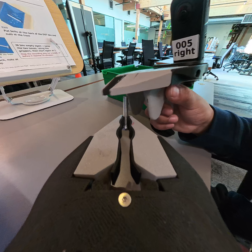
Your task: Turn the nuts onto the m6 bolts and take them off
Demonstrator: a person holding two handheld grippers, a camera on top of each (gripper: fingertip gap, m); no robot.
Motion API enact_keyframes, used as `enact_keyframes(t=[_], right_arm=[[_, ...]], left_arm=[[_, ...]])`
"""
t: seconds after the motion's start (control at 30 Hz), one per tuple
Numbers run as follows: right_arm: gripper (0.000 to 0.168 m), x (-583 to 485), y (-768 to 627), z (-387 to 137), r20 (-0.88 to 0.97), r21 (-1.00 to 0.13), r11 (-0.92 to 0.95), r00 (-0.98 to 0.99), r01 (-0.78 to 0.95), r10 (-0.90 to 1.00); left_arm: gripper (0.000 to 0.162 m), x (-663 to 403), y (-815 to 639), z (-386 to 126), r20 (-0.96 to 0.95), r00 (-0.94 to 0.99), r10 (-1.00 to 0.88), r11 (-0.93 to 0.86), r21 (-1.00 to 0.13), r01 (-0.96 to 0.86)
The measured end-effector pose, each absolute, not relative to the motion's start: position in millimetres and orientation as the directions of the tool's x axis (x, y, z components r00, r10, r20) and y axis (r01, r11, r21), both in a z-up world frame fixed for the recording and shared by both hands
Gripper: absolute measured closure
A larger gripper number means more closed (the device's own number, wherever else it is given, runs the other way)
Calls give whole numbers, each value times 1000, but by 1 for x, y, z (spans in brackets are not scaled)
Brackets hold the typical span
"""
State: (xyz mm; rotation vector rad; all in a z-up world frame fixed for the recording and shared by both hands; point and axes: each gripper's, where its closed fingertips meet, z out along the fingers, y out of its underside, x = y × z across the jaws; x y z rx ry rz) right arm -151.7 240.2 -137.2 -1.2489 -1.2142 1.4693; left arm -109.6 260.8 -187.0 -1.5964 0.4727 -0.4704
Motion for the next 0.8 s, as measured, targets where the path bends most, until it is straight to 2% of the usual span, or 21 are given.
enact_keyframes(t=[0.27, 0.43, 0.53, 0.6, 0.7, 0.8], right_arm=[[163, -137, 247, -117, -194, -978, -202, -137, -47, 971], [164, -92, 252, -76, -40, -999, -40, -26, 9, 999], [163, -39, 282, -72, 106, -982, 83, 133, 168, 985], [163, 3, 313, -91, 160, -943, 75, 247, 323, 956], [163, 61, 348, -144, 132, -837, -82, 346, 541, 929], [163, 101, 362, -194, 98, -702, -213, 388, 679, 916]], left_arm=[[160, -112, 260, -184, 39, 826, -562, -64, -998, 4], [160, -111, 257, -181, 45, 812, -583, -47, -999, 22], [160, -108, 255, -181, 31, 803, -595, -41, -999, 9], [160, -107, 255, -181, 25, 802, -597, -39, -999, 2], [160, -107, 255, -182, 26, 801, -598, -43, -999, 1], [160, -107, 256, -182, 29, 803, -596, -45, -999, 3]])
